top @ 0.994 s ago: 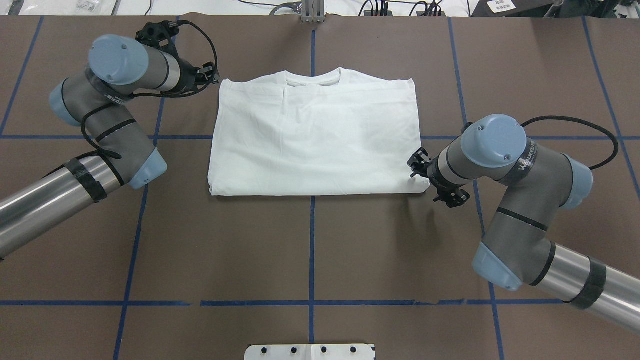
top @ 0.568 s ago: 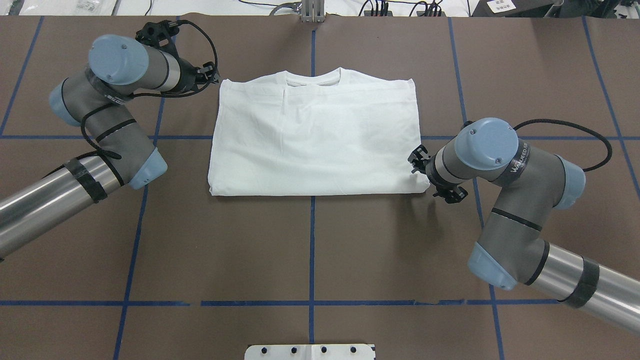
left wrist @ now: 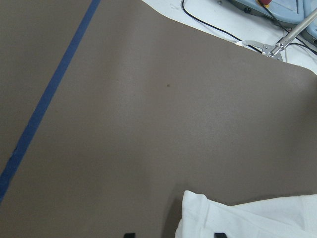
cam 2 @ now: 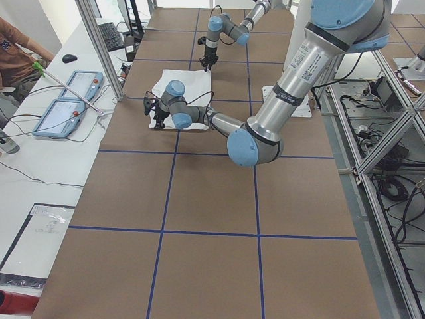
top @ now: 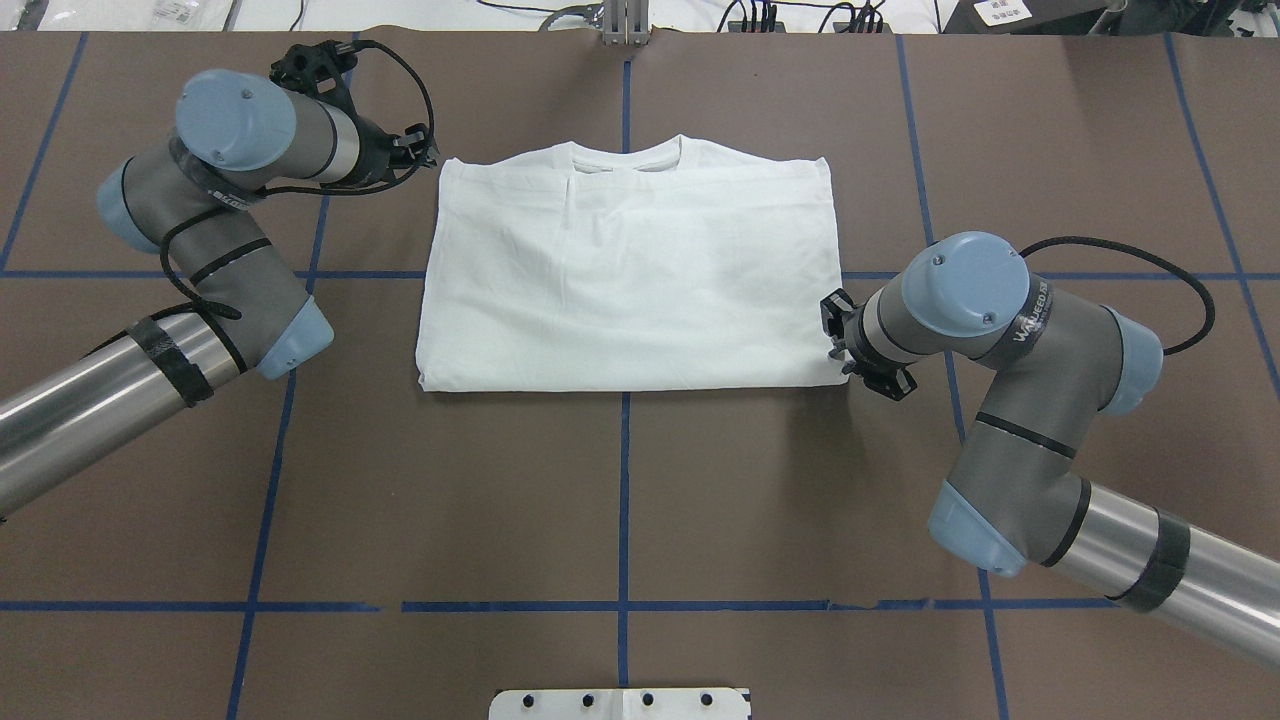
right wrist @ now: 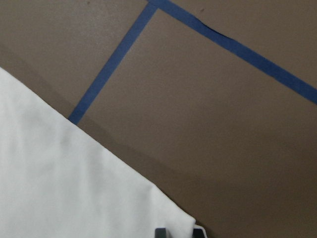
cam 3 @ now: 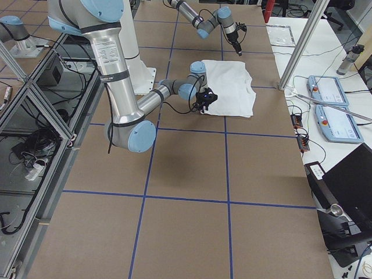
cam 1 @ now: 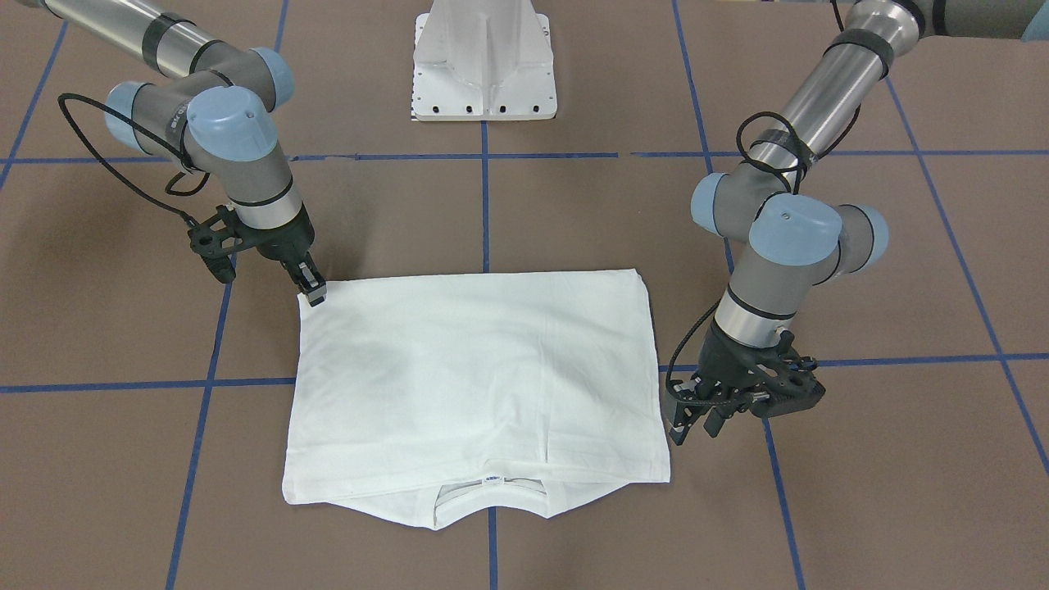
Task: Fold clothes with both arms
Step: 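Grasp the shirt corner with the right gripper and drag it toward the robot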
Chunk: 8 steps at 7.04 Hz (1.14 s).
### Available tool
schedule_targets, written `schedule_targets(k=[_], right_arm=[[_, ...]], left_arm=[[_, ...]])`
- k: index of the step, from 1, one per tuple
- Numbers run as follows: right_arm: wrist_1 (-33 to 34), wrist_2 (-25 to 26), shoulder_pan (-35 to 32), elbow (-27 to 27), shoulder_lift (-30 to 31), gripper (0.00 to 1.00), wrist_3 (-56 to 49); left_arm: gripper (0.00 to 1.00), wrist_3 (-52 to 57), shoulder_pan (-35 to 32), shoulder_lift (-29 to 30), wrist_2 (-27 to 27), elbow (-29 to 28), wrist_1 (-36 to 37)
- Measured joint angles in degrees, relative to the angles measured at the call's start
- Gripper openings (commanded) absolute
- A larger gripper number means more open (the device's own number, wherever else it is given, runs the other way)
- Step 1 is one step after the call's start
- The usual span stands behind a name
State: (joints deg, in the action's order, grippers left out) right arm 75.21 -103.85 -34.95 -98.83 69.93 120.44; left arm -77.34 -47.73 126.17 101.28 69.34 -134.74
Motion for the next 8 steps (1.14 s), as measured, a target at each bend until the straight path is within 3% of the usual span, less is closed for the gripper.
schedule_targets(k=[3,5,7,8], right_arm=[[0.2,-1.4,-0.2,-5.0,2.2,0.0,0.2],[0.5,-6.3,0.6,-15.4,10.8,0.0,0.3],[0.7,-12.0,7.1,-26.3,21.9,0.0,0.3],[0.7,-16.4,10.4,-29.3,25.4,0.23,0.3]], left_arm=[[0.61,0.0,0.0,-0.1,0.1,0.4,0.1],[0.61,0.0,0.0,-0.4,0.7,3.0,0.4],[0.61,-0.8,-0.1,-2.3,5.9,8.7,0.6],[0.61,-2.5,-0.1,-4.3,9.6,13.1,0.6]])
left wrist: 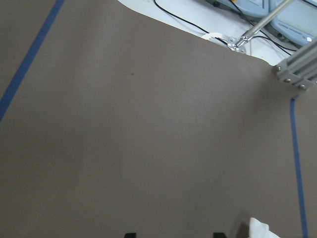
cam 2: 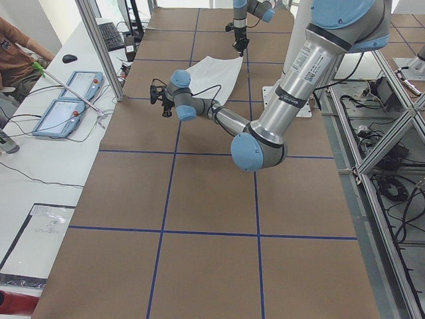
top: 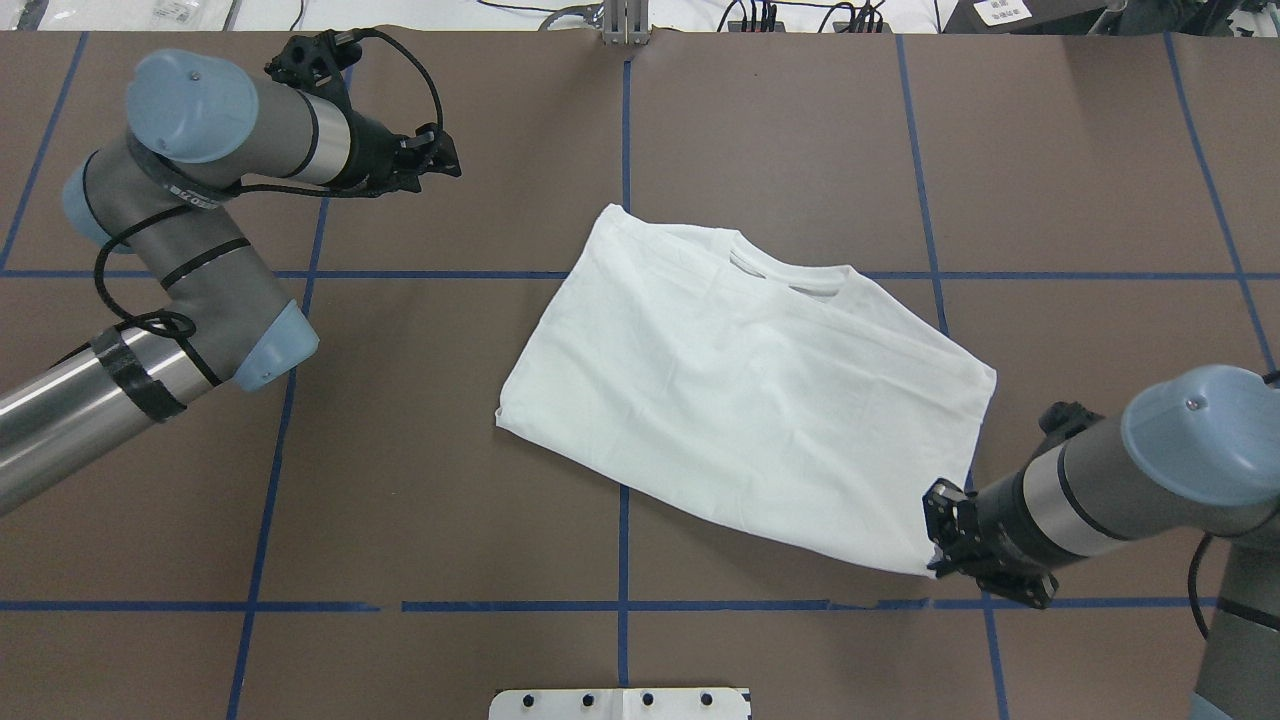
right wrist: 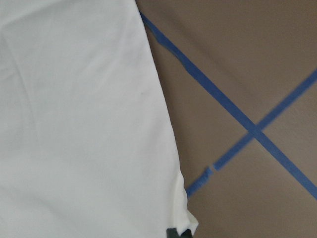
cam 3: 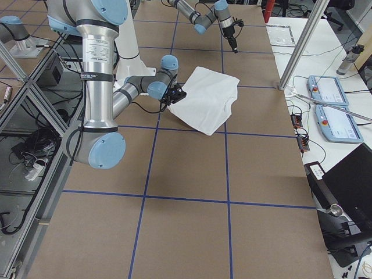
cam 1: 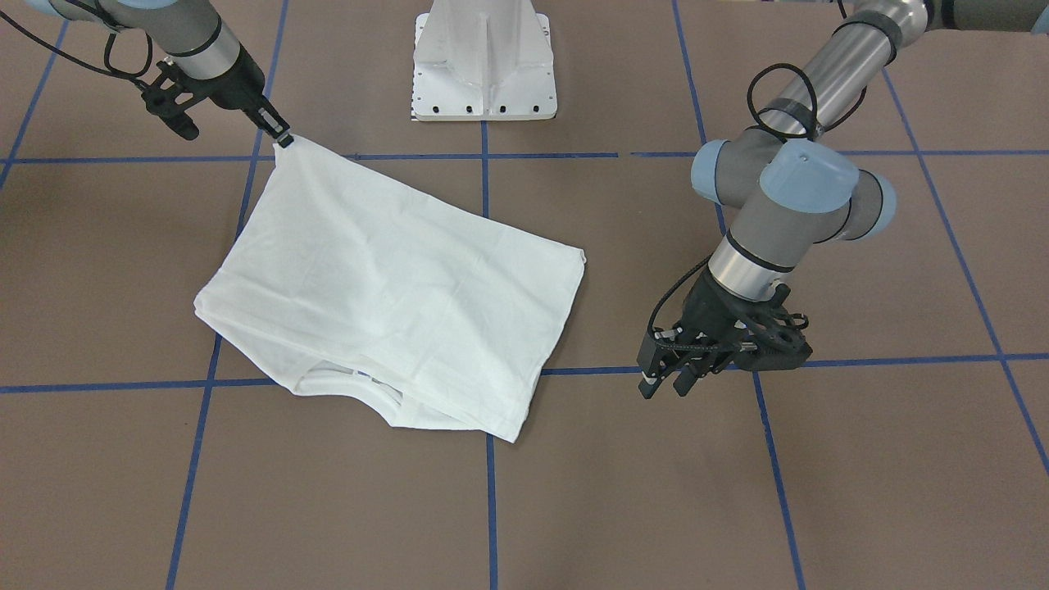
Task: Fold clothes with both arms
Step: 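Grasp the shirt corner with the right gripper and drag it toward the robot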
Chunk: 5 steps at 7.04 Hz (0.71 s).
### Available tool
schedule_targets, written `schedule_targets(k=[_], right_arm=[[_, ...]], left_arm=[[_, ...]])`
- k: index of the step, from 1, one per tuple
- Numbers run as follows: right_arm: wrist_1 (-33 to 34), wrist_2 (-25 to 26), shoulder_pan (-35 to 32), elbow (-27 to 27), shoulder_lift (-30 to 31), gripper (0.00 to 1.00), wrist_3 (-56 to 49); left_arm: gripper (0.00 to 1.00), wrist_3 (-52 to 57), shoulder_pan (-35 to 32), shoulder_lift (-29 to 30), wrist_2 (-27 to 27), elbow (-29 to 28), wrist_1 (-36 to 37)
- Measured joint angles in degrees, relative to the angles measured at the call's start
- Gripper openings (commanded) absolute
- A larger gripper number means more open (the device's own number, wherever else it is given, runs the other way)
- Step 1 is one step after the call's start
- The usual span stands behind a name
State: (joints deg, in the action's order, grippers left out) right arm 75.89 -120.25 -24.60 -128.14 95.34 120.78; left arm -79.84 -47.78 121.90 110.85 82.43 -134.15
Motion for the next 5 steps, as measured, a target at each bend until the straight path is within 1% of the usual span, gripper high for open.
schedule_targets(k=[1,2,3,4,5], right_arm=[[0.0,-3.4,3.4,-1.8,1.9,0.99,0.0],[0.0,-4.9,6.4,-2.8,2.8,1.0,0.1],[0.0,-5.4,7.9,-3.5,3.1,1.0,0.2],[-0.1,-5.3,6.6,-3.7,3.1,1.0,0.2],[-0.2,-5.2,1.5,-3.0,2.4,1.0,-0.2]], left_arm=[[0.64,-4.6,0.4,-2.0,4.4,4.2,0.0],[0.7,-11.1,2.0,-3.8,7.5,8.2,0.0],[0.75,-17.8,5.1,-5.6,8.7,12.1,0.6],[0.77,-23.0,8.8,-6.7,9.0,15.1,2.6],[0.77,-25.9,12.2,-7.4,8.3,17.1,5.6]])
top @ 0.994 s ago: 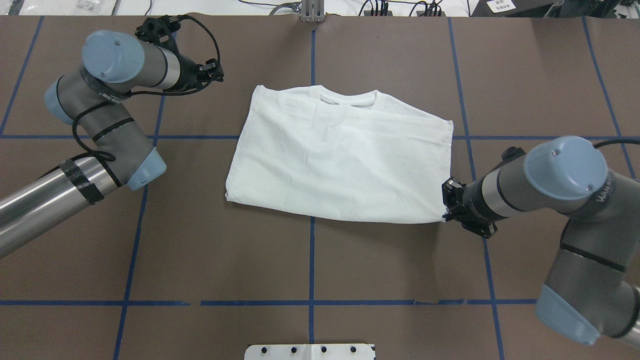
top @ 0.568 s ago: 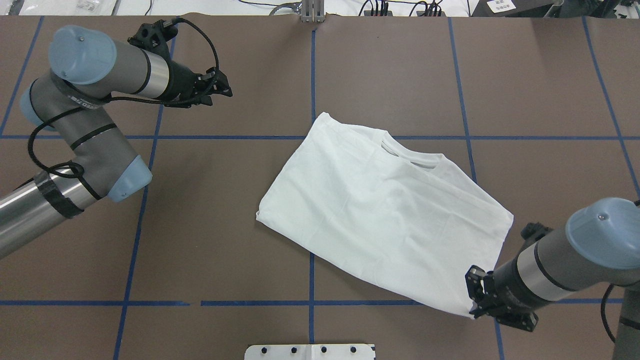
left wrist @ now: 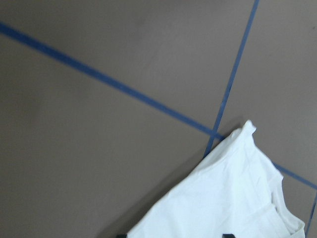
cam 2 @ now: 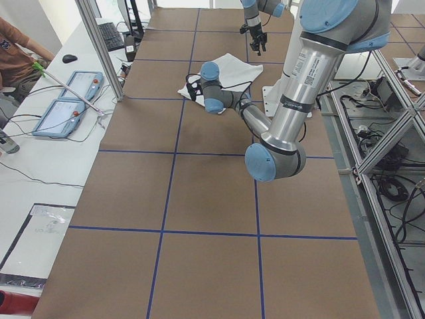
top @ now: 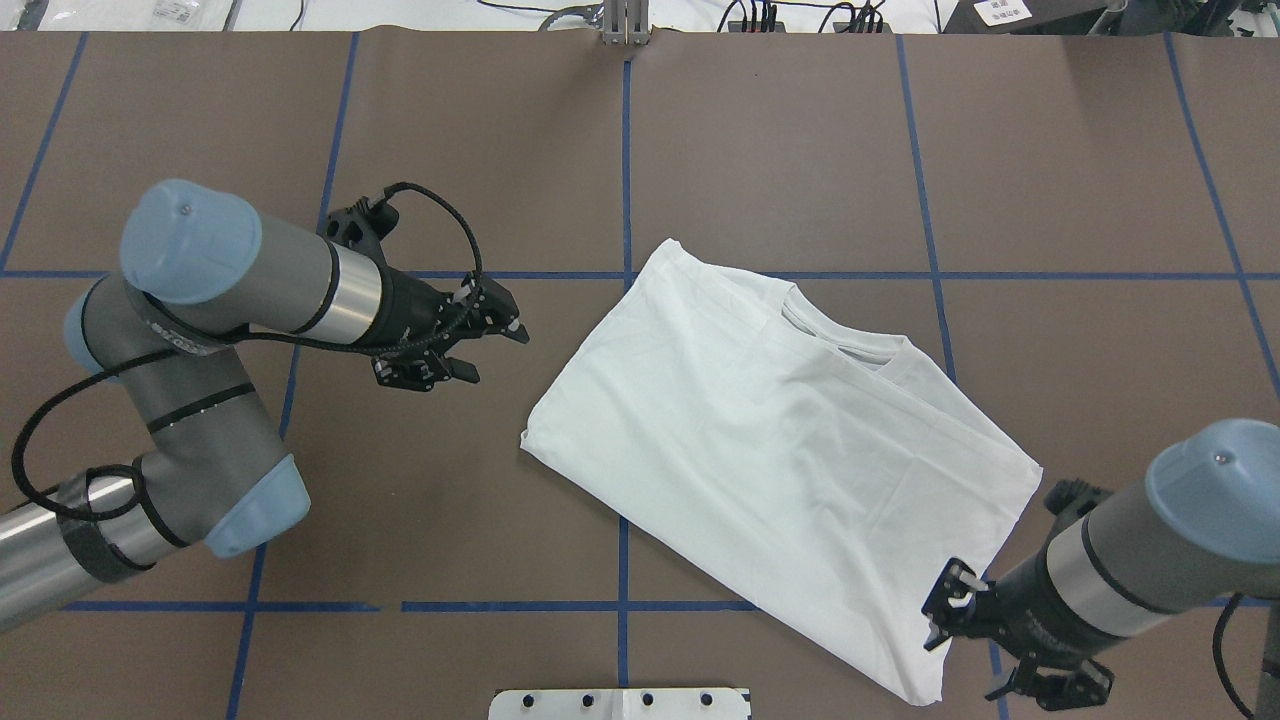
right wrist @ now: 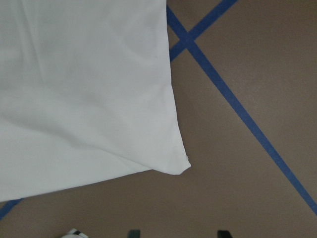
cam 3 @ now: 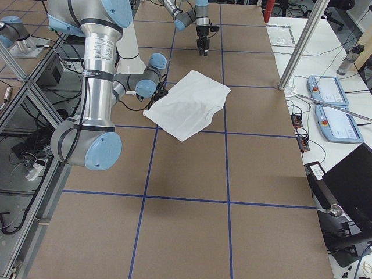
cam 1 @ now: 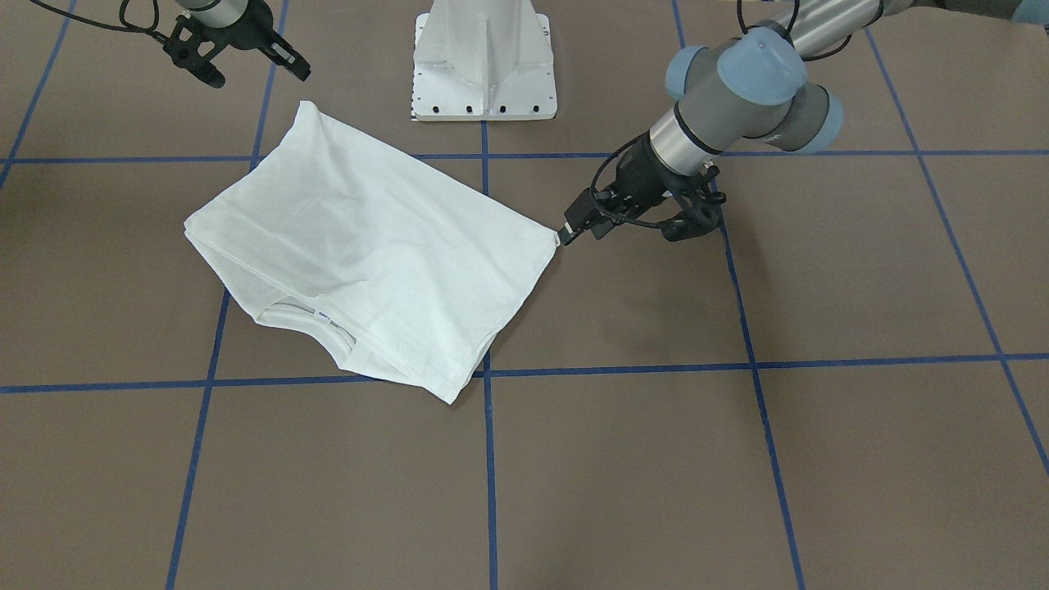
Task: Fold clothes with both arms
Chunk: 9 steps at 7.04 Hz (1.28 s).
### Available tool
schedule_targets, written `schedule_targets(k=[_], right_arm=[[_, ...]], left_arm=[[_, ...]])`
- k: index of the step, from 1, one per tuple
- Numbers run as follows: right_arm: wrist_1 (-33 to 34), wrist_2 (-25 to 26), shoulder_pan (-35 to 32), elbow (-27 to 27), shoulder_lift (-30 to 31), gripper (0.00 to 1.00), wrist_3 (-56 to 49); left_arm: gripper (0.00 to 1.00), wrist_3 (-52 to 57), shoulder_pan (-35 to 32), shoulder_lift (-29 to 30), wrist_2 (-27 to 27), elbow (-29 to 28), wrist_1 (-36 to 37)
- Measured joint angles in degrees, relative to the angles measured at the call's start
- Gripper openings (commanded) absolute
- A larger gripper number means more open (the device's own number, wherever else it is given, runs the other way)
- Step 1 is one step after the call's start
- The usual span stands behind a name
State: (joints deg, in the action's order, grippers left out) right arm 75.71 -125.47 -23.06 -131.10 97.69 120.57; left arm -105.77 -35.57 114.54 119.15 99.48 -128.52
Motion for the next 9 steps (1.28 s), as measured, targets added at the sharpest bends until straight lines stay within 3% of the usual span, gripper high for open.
schedule_targets(k=[3,6,7,8,9], right_arm=[[-0.3,1.8,-17.5,13.6,-11.6,1.0,-12.3],[-0.5,3.1,-21.8,18.8,-15.0,1.0,-19.3],[-0.5,3.2,-22.0,19.2,-15.3,1.0,-19.5],[-0.5,3.2,-22.0,19.3,-15.4,1.0,-19.6],[-0.5,3.2,-22.0,19.4,-15.4,1.0,-19.6]], left_arm=[[0.74,-4.0,9.0,0.2,-5.0,0.1,6.0],[0.6,-4.0,10.0,2.8,-7.8,-4.1,6.7],[0.48,-3.7,10.0,3.3,-9.2,-4.9,6.7],[0.28,-3.6,10.0,3.5,-10.4,-5.2,6.7],[0.0,-3.5,10.0,3.5,-11.2,-5.4,6.7]])
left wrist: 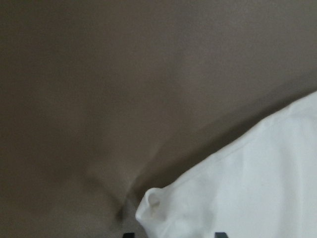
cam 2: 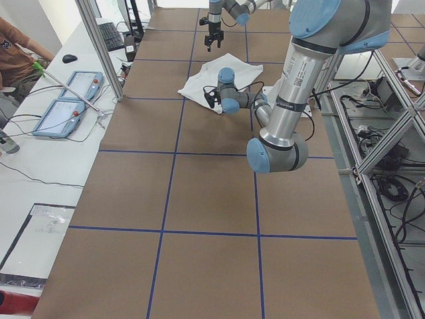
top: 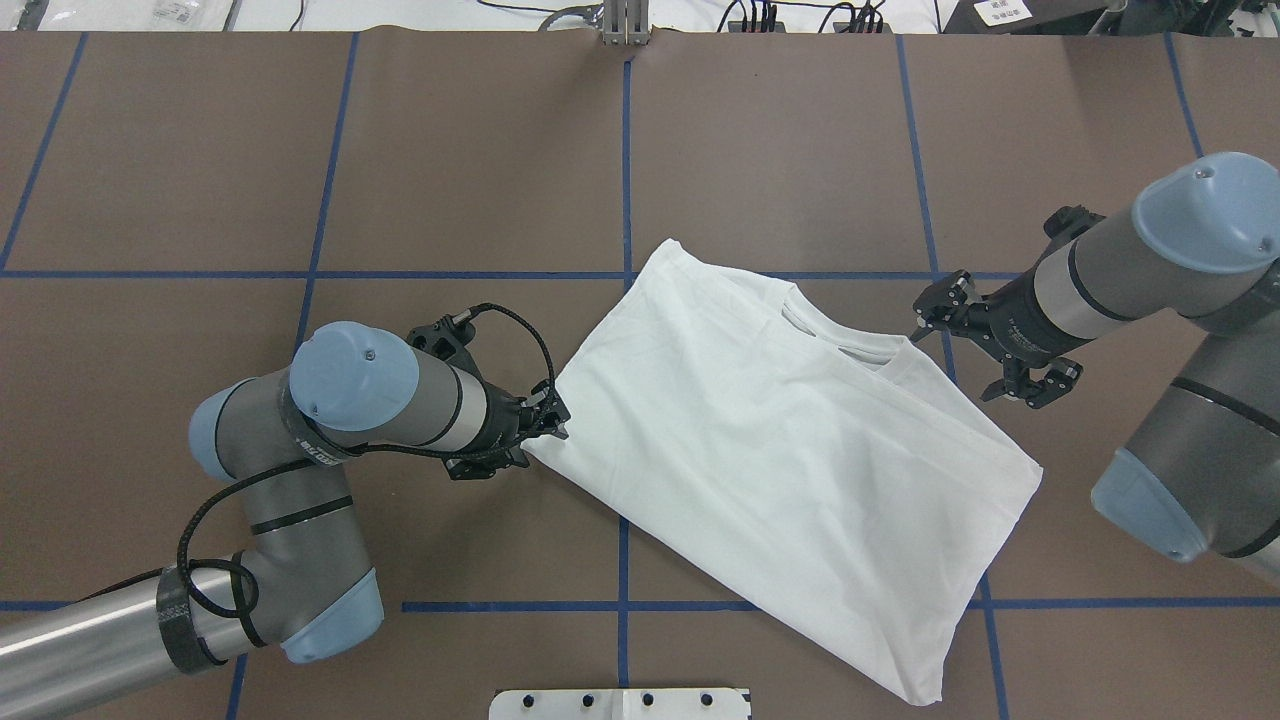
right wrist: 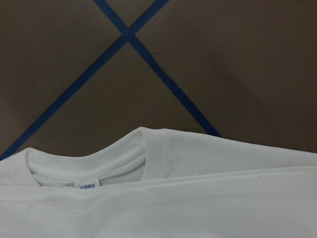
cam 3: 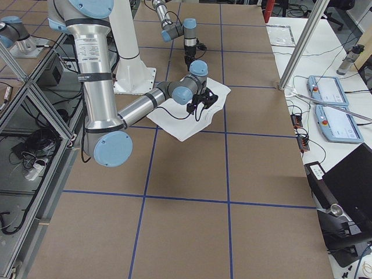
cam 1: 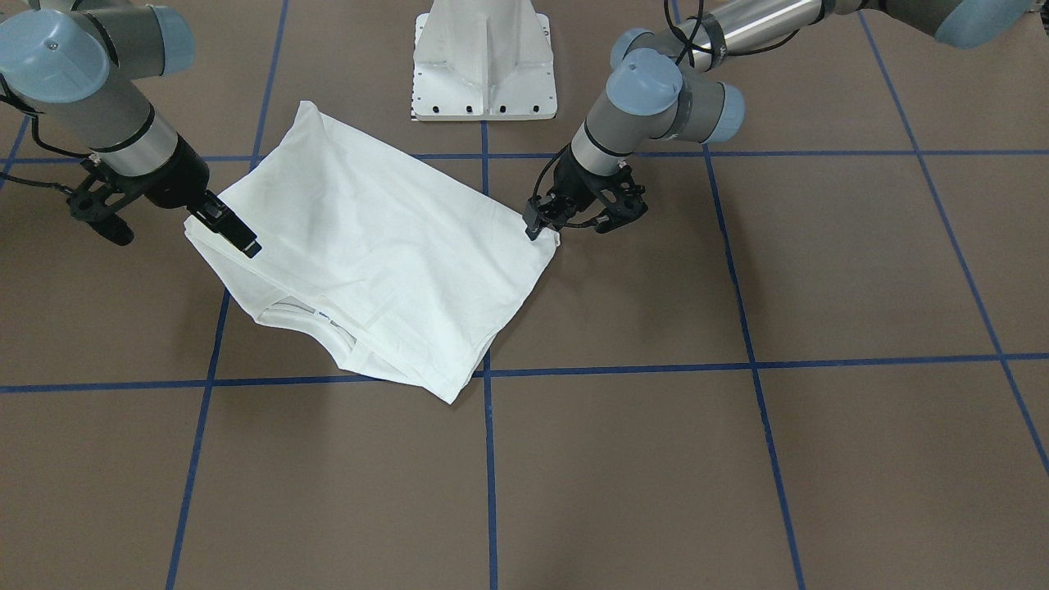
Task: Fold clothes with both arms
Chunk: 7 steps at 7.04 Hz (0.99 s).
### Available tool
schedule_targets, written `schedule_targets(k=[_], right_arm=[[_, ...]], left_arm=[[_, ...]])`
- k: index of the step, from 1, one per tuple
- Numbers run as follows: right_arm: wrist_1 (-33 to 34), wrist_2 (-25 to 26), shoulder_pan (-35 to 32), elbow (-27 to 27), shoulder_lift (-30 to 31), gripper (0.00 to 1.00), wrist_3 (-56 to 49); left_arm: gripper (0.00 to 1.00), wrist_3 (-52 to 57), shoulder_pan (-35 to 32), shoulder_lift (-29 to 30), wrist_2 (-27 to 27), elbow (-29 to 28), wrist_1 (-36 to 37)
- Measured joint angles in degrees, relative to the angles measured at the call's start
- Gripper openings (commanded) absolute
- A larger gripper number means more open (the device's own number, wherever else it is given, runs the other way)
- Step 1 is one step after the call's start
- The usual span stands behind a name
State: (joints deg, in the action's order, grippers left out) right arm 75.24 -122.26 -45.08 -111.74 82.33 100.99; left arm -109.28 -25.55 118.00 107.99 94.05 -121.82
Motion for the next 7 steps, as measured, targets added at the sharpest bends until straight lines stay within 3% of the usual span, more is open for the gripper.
schedule_targets(k=[5,7], right_arm=[[0.1,0.0,0.1,0.0,-0.8,1.0,0.8],[0.1,0.0,0.1,-0.1,-1.4,1.0,0.9]], left_arm=[[0.0,8.1,-4.9,-1.6,-2.0,-1.3,0.1],[0.0,14.1,-9.9,0.9,-2.1,-5.5,-0.6]])
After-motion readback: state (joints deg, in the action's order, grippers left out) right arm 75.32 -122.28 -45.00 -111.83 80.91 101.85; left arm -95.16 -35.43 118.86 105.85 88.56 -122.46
